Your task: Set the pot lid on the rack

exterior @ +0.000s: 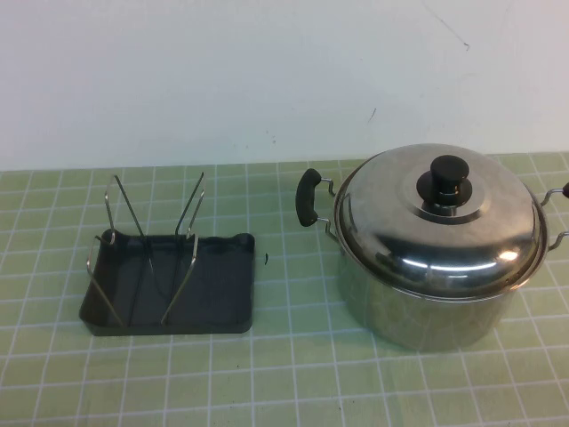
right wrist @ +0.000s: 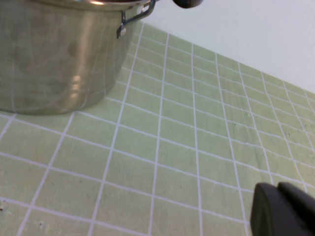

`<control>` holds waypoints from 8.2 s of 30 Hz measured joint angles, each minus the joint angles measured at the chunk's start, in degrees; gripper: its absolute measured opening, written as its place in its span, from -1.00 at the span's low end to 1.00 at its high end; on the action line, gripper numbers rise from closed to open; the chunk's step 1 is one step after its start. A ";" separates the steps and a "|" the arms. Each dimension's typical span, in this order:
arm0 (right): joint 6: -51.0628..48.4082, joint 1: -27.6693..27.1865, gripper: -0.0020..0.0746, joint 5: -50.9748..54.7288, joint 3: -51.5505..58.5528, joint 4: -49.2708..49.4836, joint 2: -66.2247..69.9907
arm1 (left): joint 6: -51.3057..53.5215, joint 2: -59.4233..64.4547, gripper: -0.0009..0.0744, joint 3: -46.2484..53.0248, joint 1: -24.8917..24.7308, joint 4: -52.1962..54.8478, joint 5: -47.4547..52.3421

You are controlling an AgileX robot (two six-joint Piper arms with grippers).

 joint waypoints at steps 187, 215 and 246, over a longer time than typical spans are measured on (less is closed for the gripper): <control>40.63 19.69 -0.06 -69.42 -41.41 -36.49 72.95 | -8.54 0.91 -0.98 -5.51 0.00 -56.28 -5.37; 37.37 19.69 -0.07 -73.78 -41.41 -35.27 72.95 | 55.59 77.03 0.49 -47.95 -7.16 -92.33 45.95; 36.82 19.47 0.46 -77.17 -41.30 -29.42 72.95 | 57.30 87.41 -0.69 -69.48 -21.95 -90.54 41.19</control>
